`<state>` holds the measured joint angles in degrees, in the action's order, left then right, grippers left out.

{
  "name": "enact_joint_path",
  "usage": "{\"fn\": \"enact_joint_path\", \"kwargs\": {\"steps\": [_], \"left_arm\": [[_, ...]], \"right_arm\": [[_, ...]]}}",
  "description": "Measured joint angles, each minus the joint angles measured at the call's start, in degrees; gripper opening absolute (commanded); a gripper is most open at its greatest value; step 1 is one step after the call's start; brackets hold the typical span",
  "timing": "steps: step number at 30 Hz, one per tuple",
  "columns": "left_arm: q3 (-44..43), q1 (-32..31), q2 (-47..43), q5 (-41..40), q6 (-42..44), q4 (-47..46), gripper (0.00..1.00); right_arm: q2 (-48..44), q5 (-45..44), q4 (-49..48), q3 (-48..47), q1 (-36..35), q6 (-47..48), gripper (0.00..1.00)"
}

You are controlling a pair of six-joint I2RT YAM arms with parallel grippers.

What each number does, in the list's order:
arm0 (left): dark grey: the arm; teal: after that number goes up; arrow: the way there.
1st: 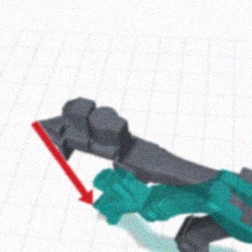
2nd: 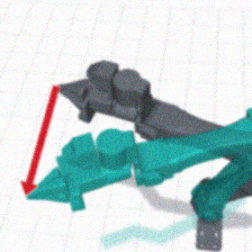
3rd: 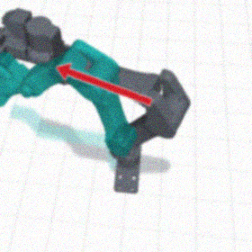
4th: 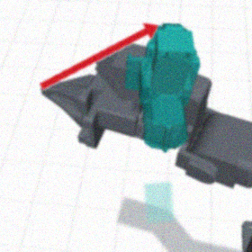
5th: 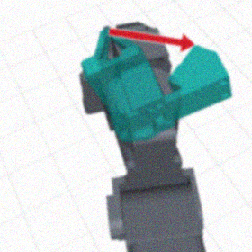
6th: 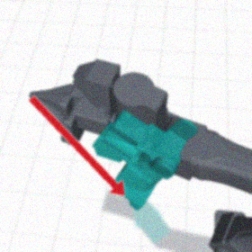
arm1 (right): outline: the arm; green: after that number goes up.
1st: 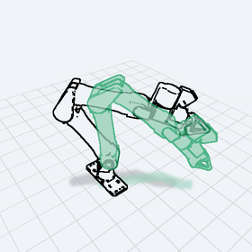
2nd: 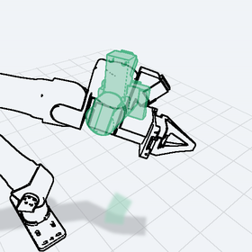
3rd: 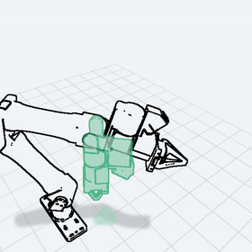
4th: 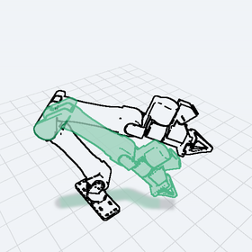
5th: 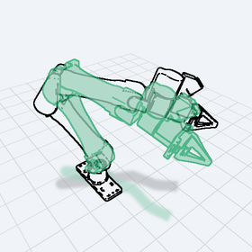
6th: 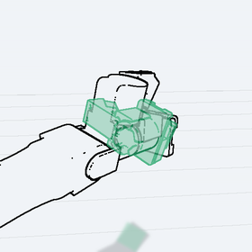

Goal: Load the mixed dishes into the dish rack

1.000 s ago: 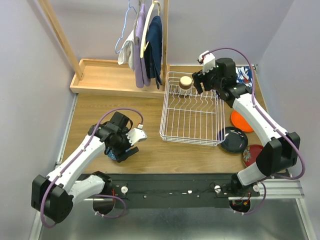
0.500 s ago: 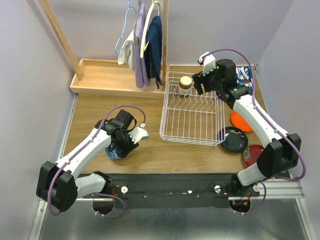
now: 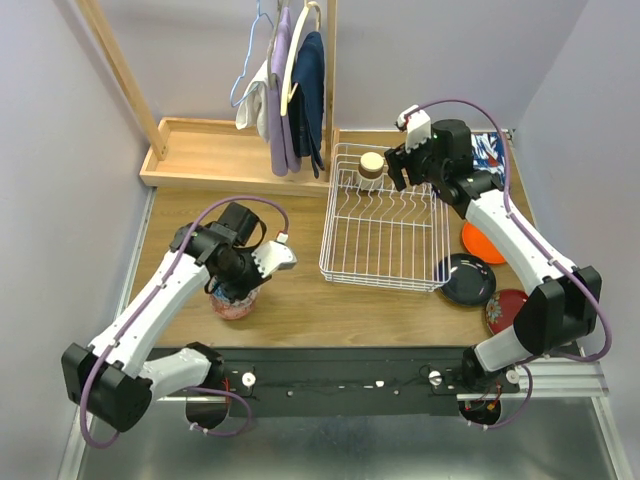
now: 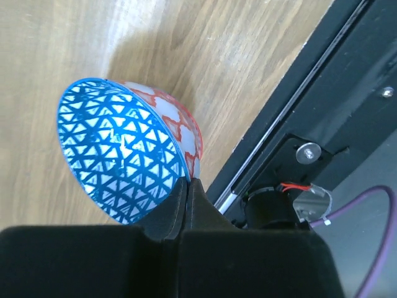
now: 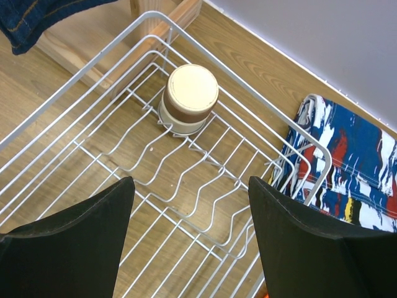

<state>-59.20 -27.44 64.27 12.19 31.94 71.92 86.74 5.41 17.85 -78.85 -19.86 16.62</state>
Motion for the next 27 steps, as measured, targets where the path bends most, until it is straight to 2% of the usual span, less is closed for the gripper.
{"fn": "enact_joint_path", "kwargs": {"steps": [7,9,12,15,18,23,27], "left_arm": [[-11.65,0.0,-0.24,0.57,2.51,5.38,0.0],[-16.11,0.0,1.44,1.55,3.34,5.38,0.0],[-21.88,-0.02,5.44,4.09,3.91,5.46,0.0],[-27.06,0.0,10.29,7.28,3.72,5.62,0.0],[-31.82,-0.39,15.93,11.76,3.17,3.76,0.0],[-33.97,-3.54,21.24,18.64,2.1,-1.49,0.0],[-35.26,-6.58,24.59,23.65,-1.03,-5.97,0.0]], "right_arm": [[0.44,-0.13,-0.35,1.36,0.0,-0.02,0.82],[0.87,-0.52,-0.57,1.36,0.0,0.07,0.82],[1.29,-2.12,-0.68,1.36,0.0,0.5,0.88],[1.33,-6.64,-1.33,1.36,0.07,0.42,0.91],[1.33,-11.28,-1.68,1.33,1.11,-0.68,0.99],[1.29,-19.78,-0.15,1.31,3.93,-3.37,1.0],[0.44,-23.21,2.8,1.31,5.95,-4.59,1.0]]}}
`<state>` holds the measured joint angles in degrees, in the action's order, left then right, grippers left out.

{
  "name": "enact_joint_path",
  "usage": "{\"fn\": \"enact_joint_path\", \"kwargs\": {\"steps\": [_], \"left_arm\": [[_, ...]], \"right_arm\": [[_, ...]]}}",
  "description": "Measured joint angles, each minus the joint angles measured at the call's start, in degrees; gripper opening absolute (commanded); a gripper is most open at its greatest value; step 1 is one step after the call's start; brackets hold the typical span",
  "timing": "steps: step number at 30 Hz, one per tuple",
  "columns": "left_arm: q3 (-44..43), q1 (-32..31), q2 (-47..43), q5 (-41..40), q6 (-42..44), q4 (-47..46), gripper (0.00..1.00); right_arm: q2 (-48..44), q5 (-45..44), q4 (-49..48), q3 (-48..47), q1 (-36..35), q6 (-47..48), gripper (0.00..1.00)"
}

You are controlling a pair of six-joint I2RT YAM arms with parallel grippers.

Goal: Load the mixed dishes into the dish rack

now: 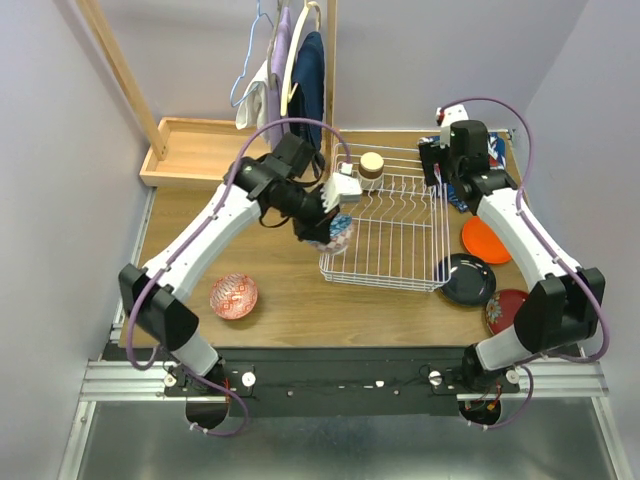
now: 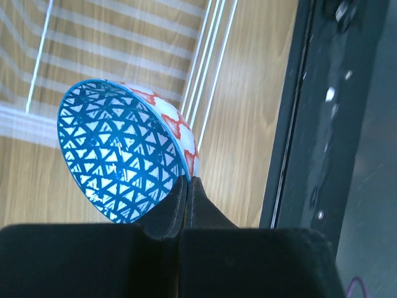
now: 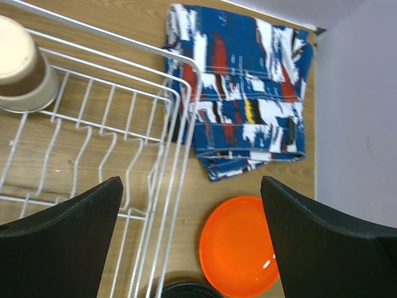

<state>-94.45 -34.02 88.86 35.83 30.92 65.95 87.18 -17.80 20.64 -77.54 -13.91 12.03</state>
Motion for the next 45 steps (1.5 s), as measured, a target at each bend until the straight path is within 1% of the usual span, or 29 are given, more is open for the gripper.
{"fn": "enact_joint_path", "kwargs": {"steps": [5,9,10,11,13,14,15,17,18,20,23,25,27,32,38,45], "left_arm": [[-7.91,-3.17,8.17,4.39,-6.27,-6.84,0.0],[-14.12,-4.13,14.43,7.72,-12.83,-12.35,0.0],[-15.37,-4.37,16.35,8.9,-16.5,-15.47,0.0],[-15.56,-4.39,17.18,9.42,-18.34,-17.42,0.0],[-15.3,-4.68,18.8,10.58,-23.76,-22.69,0.0],[-14.51,-4.74,19.26,11.43,-28.68,-25.64,0.0],[-12.61,-4.85,19.61,11.76,-31.63,-30.8,0.0],[-10.73,-4.96,20.41,12.83,-37.75,-36.59,0.0],[-9.31,-5.05,21.24,13.6,-43.93,-41.9,0.0],[-7.78,-5.38,23.98,15.17,-53.64,-51.71,0.0],[-5.4,-5.84,27.39,16.02,-63.47,-63.43,0.0],[-2.82,-6.14,29.7,16.28,-72.54,-72.89,0.0],[-2.38,-6.25,31.89,16.2,-78.29,-78.58,0.0],[0.92,-6.62,33.29,14.45,-87.52,-86.82,0.0],[4.46,-7.04,33.29,12.24,-93.74,-91.8,0.0],[10.62,-7.02,35.08,11.28,-100.63,-97.66,0.0]], "right_arm": [[-2.99,-1.36,1.49,0.68,2.05,-0.98,1.0],[-4.33,-1.97,2.93,0.85,3.15,-1.75,1.0],[-4.35,-2.16,3.19,0.83,3.39,-1.9,1.0],[-4.35,-2.29,3.54,0.83,3.54,-2.01,1.0],[-4.31,-2.73,4.92,0.81,3.8,-2.14,1.0],[-4.28,-3.26,5.77,0.74,3.91,-2.16,1.0],[-4.24,-3.96,6.45,0.7,3.93,-2.19,1.0],[-4.02,-4.66,7.28,0.42,4.02,-2.21,1.0],[-3.65,-5.29,8.13,-0.02,4.24,-2.38,1.0],[-2.91,-5.88,9.29,-0.81,4.94,-2.69,1.0],[-1.46,-6.78,10.62,-1.68,6.45,-3.21,1.0],[-0.5,-7.08,11.19,-1.99,7.23,-3.45,1.0],[0.22,-7.3,11.63,-2.08,7.85,-3.48,1.0],[0.94,-7.32,12.02,-2.25,8.81,-2.97,1.0],[0.94,-7.28,12.02,-2.78,9.11,-2.49,1.0],[1.07,-7.19,11.91,-2.64,9.16,-2.54,1.0]]}}
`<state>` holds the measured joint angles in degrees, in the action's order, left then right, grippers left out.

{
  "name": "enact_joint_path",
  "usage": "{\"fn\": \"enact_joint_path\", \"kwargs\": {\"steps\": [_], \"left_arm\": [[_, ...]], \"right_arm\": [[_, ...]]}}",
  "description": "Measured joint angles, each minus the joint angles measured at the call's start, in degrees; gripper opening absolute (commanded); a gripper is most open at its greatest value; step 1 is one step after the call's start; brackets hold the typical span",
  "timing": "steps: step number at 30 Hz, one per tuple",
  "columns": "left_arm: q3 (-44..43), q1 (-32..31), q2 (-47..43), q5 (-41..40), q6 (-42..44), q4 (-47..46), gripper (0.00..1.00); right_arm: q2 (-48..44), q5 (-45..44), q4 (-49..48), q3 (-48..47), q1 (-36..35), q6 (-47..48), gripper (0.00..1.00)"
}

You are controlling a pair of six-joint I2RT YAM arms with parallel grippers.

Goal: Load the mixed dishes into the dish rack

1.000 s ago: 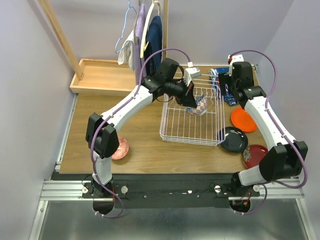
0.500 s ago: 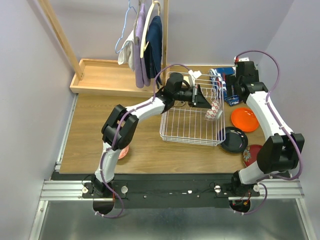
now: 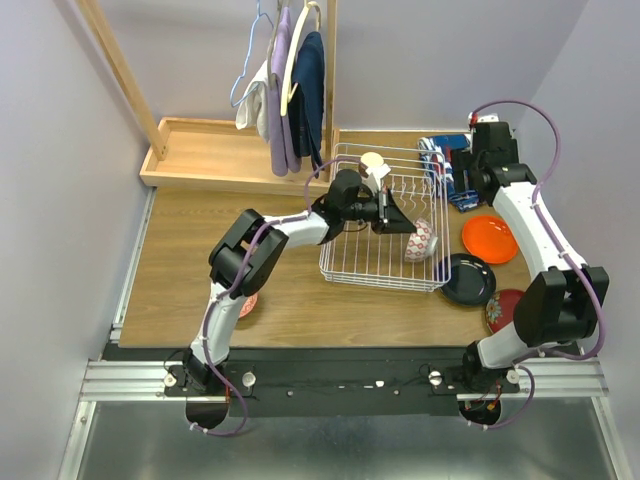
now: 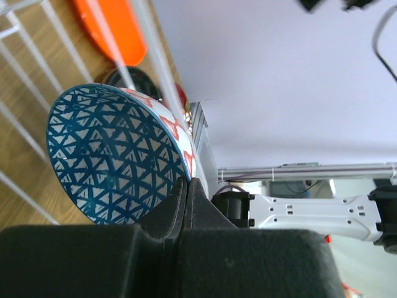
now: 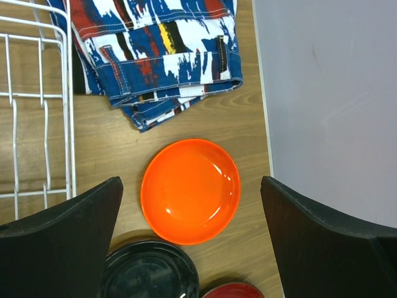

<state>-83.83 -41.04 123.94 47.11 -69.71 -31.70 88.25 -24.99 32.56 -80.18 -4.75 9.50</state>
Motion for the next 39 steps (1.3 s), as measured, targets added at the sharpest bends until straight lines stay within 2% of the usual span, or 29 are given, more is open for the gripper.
{"fn": "enact_joint_path", "kwargs": {"steps": [7,13,14,15,17,19,20,23,26,28,33,39], "left_arm": [[2.67,0.42,1.79,-0.26,-4.57,-4.37,0.0],[5.27,2.03,0.48,-1.18,-4.9,-3.5,0.0],[6.01,2.58,-0.35,-1.46,-4.37,-2.08,0.09],[6.91,3.13,-1.31,-1.77,-3.48,0.11,0.14],[7.87,3.93,-2.78,-2.71,-1.99,3.72,0.17],[8.76,4.85,-4.68,-4.61,0.63,9.66,0.33],[9.33,5.29,-5.51,-5.51,1.79,11.85,0.45],[10.97,6.38,-7.8,-7.3,5.01,17.64,0.59],[10.25,7.72,-10.34,-9.42,10.58,25.53,0.71],[8.68,8.04,-12.09,-11.1,13.46,29.88,0.74],[2.73,8.46,-18.49,-16.02,28.55,41.83,0.74],[3.15,8.28,-27.41,-19.3,48.52,54.4,0.7]], "right_arm": [[0.26,1.22,0.07,0.96,0.09,-1.46,1.0],[0.26,2.16,-0.02,1.38,0.26,-2.19,1.0],[0.26,2.21,-0.09,1.44,0.26,-2.21,1.0],[0.26,2.32,-0.24,1.62,0.26,-2.21,1.0],[0.26,2.38,-0.46,1.92,0.26,-2.23,1.0],[0.26,2.58,-0.74,2.36,0.26,-2.32,1.0],[0.26,2.78,-0.85,2.6,0.26,-2.4,1.0],[0.26,3.19,-1.14,3.19,0.26,-2.43,1.0],[0.26,3.45,-1.29,3.52,0.28,-2.43,1.0],[0.26,3.67,-1.49,3.76,0.28,-2.45,1.0],[0.26,4.85,-1.64,3.87,0.28,-2.93,1.0],[0.26,8.83,-1.57,3.82,0.28,-3.19,0.96]]}}
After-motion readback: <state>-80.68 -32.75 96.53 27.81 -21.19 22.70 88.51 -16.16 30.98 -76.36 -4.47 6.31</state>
